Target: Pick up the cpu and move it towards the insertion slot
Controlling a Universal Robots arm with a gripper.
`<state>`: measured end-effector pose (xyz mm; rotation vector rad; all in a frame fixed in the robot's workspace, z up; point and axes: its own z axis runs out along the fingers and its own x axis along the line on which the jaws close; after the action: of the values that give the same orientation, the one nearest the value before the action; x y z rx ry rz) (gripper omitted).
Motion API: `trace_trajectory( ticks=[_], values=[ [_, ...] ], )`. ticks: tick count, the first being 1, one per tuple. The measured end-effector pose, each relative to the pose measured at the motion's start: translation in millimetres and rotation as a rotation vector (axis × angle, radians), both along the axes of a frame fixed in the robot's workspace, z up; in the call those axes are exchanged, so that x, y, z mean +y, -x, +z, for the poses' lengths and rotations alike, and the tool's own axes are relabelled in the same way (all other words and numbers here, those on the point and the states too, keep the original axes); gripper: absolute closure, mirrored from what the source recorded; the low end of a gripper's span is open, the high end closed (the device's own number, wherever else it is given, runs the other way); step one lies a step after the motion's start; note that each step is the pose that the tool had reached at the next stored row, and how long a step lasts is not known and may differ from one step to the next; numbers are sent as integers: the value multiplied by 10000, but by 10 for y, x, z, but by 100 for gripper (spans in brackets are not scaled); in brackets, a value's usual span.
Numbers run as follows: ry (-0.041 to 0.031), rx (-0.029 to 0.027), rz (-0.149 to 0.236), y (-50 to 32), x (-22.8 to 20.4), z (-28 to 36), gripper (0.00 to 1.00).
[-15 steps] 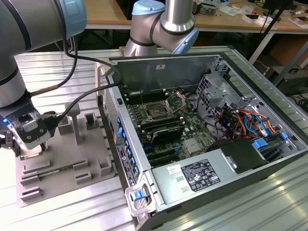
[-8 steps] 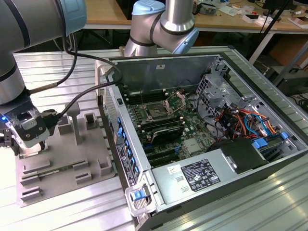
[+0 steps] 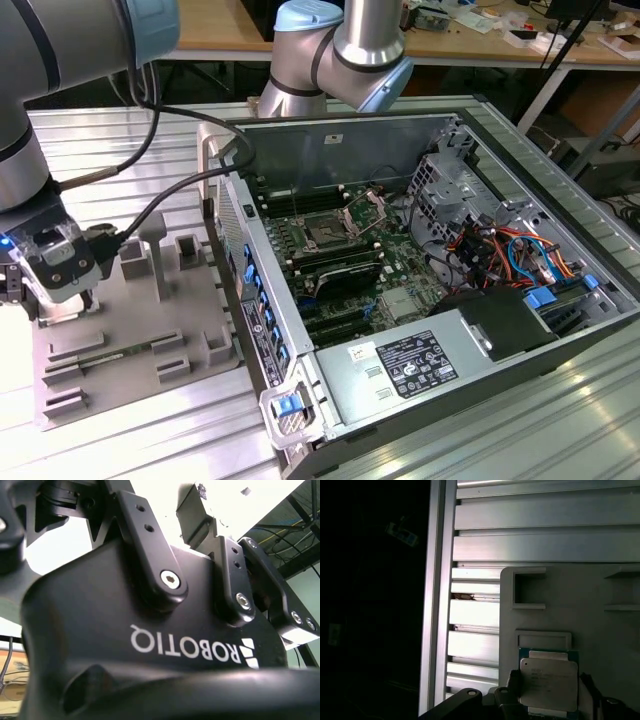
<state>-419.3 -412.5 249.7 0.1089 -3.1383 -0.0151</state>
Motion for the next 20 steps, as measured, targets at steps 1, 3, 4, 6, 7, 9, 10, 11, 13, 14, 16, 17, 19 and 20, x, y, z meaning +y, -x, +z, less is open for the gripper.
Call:
trace_trajectory(
  ticks=[1, 3, 4, 6, 7, 9, 10, 11, 13, 14, 16, 17, 19, 20],
  values=[
    [0, -1, -1, 0, 0, 7, 47],
    [0, -1, 0, 0, 0, 28, 47],
    [0, 0, 0, 0, 0, 34, 47],
    [0, -1, 0, 0, 0, 47, 47],
    [0, 0, 0, 0, 0, 53, 47],
    [0, -1, 0, 0, 0, 66, 47],
    [-1, -1, -1, 0, 0, 73, 47],
    [0, 0, 0, 0, 0, 80, 47],
    [0, 0, -1, 0, 0, 95, 47],
    [0, 0, 0, 0, 0, 101, 47],
    [0, -1, 0, 0, 0, 113, 47],
    [-1, -1, -1, 0, 0, 120, 47],
    [0, 0, -1, 0, 0, 136, 47],
    [0, 0, -1, 0, 0, 142, 47]
  ],
)
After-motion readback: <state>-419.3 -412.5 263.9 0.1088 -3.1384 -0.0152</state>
